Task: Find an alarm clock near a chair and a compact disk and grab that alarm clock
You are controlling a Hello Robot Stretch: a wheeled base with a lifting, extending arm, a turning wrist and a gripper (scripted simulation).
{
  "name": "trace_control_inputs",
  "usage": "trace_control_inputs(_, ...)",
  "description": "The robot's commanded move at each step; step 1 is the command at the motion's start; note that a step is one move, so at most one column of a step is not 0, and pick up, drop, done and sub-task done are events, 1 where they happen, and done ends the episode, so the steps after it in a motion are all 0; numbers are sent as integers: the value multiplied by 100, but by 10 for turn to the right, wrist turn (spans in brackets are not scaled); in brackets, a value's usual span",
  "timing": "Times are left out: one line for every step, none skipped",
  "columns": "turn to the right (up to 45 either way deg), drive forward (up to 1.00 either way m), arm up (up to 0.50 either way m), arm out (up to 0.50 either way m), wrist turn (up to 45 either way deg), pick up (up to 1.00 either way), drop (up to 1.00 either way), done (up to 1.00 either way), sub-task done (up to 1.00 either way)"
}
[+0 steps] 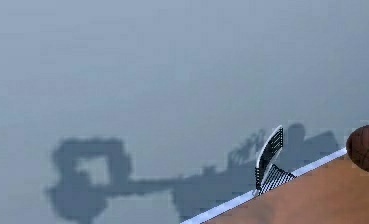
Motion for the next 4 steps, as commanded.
trace_control_inputs(0,0,0,0,450,0,0,0,0)
trace_control_inputs(0,0,0,0,450,0,0,0,0)
trace_control_inputs(0,0,0,0,270,0,0,0,0)
trace_control_inputs(0,0,-30,0,0,0,0,0,0)
